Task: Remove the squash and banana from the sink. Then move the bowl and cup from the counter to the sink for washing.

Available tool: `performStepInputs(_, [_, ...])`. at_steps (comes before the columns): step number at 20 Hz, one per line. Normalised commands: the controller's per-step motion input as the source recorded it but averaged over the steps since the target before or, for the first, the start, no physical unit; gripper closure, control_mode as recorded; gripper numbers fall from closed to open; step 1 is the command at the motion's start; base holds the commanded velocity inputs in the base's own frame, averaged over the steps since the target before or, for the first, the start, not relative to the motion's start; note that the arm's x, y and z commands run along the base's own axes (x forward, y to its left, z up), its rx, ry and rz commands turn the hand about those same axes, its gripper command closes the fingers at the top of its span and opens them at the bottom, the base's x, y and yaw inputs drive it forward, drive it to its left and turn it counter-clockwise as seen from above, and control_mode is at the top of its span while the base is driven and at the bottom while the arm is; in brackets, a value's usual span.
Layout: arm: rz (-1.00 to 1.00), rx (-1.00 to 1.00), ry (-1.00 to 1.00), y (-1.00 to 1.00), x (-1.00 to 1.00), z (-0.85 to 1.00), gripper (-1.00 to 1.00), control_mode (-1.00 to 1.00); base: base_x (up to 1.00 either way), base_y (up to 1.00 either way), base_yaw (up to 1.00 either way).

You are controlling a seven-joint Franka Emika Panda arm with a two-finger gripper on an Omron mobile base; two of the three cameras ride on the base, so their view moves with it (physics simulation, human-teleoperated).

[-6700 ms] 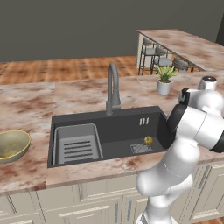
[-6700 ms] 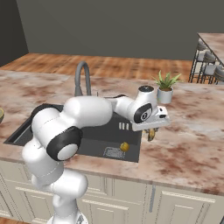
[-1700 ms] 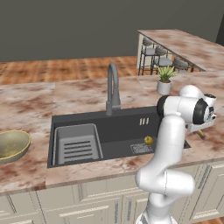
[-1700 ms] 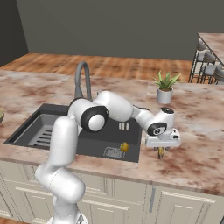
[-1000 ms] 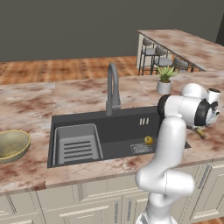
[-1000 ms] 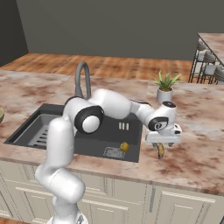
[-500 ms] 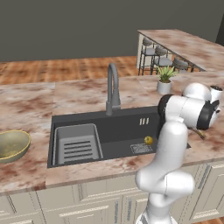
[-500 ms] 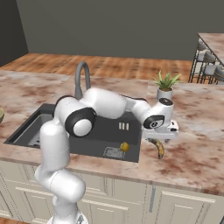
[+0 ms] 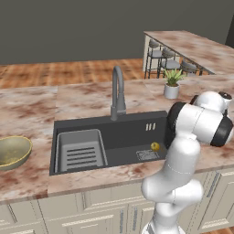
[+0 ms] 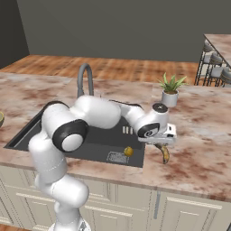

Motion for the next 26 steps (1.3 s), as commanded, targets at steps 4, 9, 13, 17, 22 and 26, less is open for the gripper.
performStepInputs(4, [-0.11,-0.1,0.0,0.41,-0.08,0.14,-1.0,-1.0,0.0,0.0,0.0])
performStepInputs(9, [-0.13,-0.13,0.02,0.43,-0.03,0.11,-1.0,-1.0,0.0,0.0,0.0])
performStepInputs(13, [-0.06,-0.08,0.1,0.36,0.0,0.15,-1.0,-1.0,0.0,0.0,0.0])
performStepInputs(17, [0.0,-0.01,0.07,0.34,0.0,0.13,-1.0,-1.0,0.0,0.0,0.0])
performStepInputs(22, [0.0,0.0,0.01,0.32,-0.01,0.04,-1.0,-1.0,0.0,0.0,0.0])
performStepInputs(26, [0.04,0.01,-0.05,0.13,-0.16,0.0,-1.0,-1.0,0.0,0.0,0.0])
